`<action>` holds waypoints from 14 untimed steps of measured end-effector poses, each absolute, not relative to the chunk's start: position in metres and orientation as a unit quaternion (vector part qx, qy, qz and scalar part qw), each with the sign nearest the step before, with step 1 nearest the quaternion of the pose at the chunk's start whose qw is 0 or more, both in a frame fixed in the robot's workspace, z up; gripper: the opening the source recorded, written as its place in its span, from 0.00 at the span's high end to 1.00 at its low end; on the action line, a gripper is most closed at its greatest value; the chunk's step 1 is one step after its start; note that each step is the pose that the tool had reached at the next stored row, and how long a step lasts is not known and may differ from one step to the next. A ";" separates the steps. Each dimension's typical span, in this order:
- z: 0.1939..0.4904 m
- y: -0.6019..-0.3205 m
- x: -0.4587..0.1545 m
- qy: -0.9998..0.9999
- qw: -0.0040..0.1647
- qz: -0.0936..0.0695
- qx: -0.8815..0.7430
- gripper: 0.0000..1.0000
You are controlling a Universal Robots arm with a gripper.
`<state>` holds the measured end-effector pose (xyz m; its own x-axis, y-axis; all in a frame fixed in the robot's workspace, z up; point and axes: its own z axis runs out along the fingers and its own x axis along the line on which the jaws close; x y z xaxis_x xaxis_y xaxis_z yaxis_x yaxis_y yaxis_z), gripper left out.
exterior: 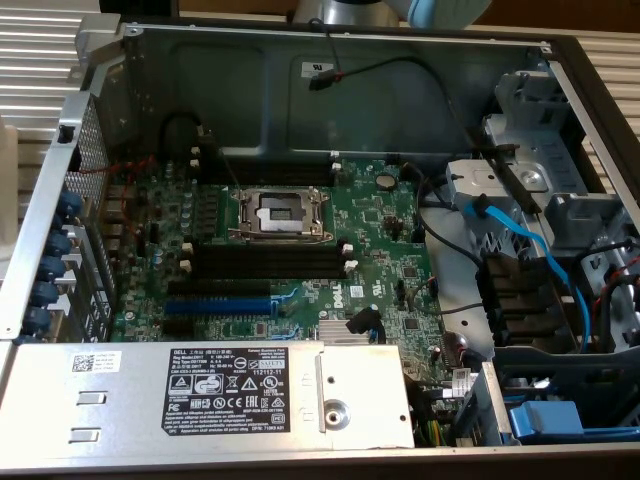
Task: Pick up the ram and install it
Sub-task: 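Pick up the ram and move it above insertion slot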
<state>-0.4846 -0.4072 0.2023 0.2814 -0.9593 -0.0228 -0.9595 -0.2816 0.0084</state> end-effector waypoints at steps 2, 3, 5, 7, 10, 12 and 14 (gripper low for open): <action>0.202 -0.407 -0.485 0.599 0.003 0.012 -0.800 0.85; 0.202 -0.407 -0.485 0.599 0.003 0.012 -0.800 0.85; 0.202 -0.409 -0.485 0.599 0.005 0.013 -0.800 0.85; 0.202 -0.409 -0.485 0.599 0.005 0.013 -0.800 0.85; 0.202 -0.407 -0.485 0.599 0.004 0.012 -0.800 0.88; 0.202 -0.407 -0.485 0.599 0.004 0.012 -0.800 0.88; 0.202 -0.407 -0.485 0.599 0.004 0.012 -0.800 0.88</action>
<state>-0.4846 -0.4070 0.2023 0.2814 -0.9593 -0.0243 -0.9595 -0.2817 0.0080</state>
